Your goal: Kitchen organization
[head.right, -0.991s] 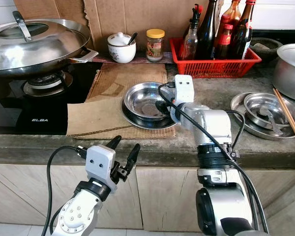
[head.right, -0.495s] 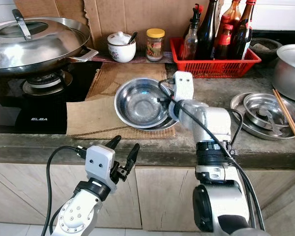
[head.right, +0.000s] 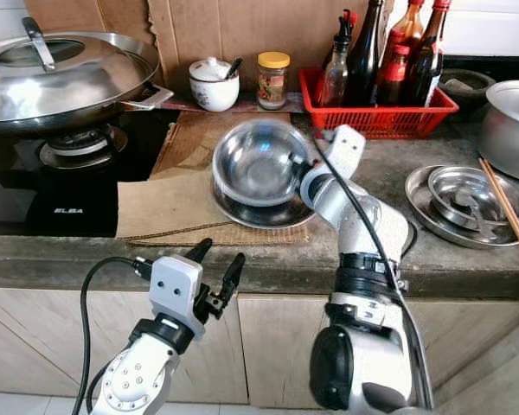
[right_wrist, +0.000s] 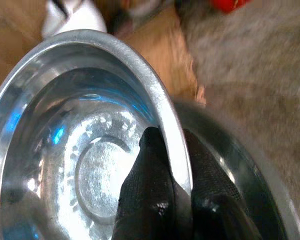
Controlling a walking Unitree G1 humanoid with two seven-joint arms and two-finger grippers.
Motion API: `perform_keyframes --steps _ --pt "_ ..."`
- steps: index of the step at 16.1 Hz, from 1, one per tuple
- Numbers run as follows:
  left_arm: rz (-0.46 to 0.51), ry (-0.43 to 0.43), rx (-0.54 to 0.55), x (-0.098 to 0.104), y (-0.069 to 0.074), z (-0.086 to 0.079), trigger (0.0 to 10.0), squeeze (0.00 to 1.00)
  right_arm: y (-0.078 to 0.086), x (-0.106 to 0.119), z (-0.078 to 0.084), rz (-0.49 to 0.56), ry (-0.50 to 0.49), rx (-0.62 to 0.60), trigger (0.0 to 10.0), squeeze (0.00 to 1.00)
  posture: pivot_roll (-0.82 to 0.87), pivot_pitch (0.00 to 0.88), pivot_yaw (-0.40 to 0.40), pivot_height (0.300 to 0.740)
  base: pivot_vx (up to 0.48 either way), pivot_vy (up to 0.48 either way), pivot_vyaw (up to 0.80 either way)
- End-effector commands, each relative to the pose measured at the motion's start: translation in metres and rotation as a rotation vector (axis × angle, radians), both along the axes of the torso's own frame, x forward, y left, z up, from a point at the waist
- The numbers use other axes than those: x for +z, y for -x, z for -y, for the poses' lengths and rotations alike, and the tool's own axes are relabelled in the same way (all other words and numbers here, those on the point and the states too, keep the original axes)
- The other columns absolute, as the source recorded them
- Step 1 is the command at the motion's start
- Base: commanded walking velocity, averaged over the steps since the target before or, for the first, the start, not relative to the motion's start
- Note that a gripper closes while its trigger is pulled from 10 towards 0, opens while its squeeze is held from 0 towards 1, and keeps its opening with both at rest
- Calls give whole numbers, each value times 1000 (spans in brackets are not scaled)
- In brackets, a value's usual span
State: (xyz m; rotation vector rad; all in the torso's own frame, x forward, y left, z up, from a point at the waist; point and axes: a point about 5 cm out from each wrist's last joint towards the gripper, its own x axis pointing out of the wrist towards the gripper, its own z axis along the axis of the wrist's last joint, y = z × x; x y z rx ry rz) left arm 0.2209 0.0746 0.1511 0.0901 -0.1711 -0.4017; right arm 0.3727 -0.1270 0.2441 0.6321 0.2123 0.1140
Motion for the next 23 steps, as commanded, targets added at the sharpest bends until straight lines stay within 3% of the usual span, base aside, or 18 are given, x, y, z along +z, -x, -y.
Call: perform_keyframes --steps 1,2,3,6,7,9,11,13,17,18,23 --pt "10 6 4 3 0 0 10000 0 4 10 5 68 -28 -50 0 0 179 58 -58 740 0 0 0" --pt "9 6 4 3 0 0 10000 0 7 11 5 99 -44 -74 0 0 181 59 -56 740 0 0 0" --pt "10 5 3 3 -1 0 10000 0 16 17 8 200 -30 -140 0 0 179 58 -54 740 0 0 0" --pt "12 4 6 3 -1 0 10000 0 36 30 15 401 165 -280 0 0 181 52 -52 740 0 0 0" --pt "13 4 8 3 -2 -1 10000 0 51 33 14 488 265 -306 0 0 174 50 -43 740 0 0 0" --pt "14 5 5 4 -2 -1 10000 0 62 37 11 547 327 -309 0 0 170 46 -41 740 0 0 0" --pt "23 14 -7 7 -3 1 10000 0 75 38 6 674 519 -313 0 0 163 39 -35 740 0 0 0" --pt "33 16 -12 10 -4 2 10000 0 82 26 7 699 647 -319 0 0 167 30 -32 740 0 0 0" --pt "43 13 -14 11 -4 0 10000 0 89 16 12 724 760 -291 0 0 162 22 -27 740 0 0 0" --pt "45 12 -20 11 -4 0 10000 0 89 13 17 701 763 -305 10000 0 164 19 -28 740 0 0 0" --pt "50 11 -27 13 -4 1 10000 0 88 23 22 728 707 -347 10000 0 161 19 -23 740 0 0 0"
